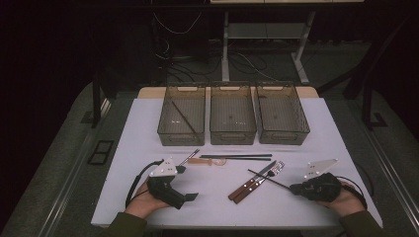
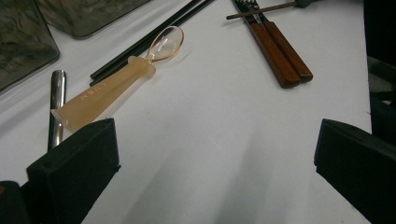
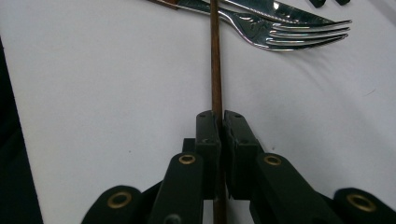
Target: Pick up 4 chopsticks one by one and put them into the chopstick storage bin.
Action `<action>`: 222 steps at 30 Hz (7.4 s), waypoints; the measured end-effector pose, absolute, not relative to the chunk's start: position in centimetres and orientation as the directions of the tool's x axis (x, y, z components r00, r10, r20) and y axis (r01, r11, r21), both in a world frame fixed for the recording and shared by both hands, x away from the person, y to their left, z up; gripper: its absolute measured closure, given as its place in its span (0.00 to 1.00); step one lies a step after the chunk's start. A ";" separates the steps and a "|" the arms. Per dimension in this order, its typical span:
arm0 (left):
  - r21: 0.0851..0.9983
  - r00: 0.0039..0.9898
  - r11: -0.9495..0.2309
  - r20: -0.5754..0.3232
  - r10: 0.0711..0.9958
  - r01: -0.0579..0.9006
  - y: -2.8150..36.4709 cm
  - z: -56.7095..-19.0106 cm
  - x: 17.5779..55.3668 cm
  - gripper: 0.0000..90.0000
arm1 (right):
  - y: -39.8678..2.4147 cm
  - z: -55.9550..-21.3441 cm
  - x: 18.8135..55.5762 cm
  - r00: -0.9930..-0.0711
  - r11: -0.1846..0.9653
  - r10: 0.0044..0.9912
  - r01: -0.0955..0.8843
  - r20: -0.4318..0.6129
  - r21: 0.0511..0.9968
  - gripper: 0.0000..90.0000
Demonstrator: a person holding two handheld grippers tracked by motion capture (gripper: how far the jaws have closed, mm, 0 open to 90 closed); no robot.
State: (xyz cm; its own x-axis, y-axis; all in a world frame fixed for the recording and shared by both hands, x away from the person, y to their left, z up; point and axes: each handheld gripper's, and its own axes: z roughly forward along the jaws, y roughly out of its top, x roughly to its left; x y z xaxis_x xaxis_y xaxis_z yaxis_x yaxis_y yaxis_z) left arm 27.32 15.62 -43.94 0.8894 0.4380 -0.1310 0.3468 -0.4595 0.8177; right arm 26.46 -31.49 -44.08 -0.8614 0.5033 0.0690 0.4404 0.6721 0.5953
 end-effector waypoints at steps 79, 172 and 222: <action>0.822 0.882 -0.439 -0.150 0.447 0.363 15.8 -44.1 27.6 0.00 | -25.2 -39.2 31.7 -0.789 0.339 0.581 0.458 0.200 0.822 0.95; 0.840 0.892 -0.421 -0.149 0.428 0.342 15.9 -43.7 27.7 0.00 | -0.2 -38.2 47.4 -0.662 0.363 0.731 0.580 0.163 0.729 0.68; 0.835 0.884 -0.424 -0.146 0.444 0.350 15.7 -43.9 27.5 0.00 | -10.9 -39.7 37.9 -0.826 0.503 0.543 0.462 0.149 0.731 0.96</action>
State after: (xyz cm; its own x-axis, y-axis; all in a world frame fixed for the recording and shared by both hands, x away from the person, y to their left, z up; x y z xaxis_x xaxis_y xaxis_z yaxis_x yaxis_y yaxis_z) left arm 27.48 15.70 -43.90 0.8841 0.4440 -0.1455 0.3503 -0.4238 0.8353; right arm 37.86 -10.95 -39.70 -0.8264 0.5431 0.1487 0.4618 0.5027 0.7308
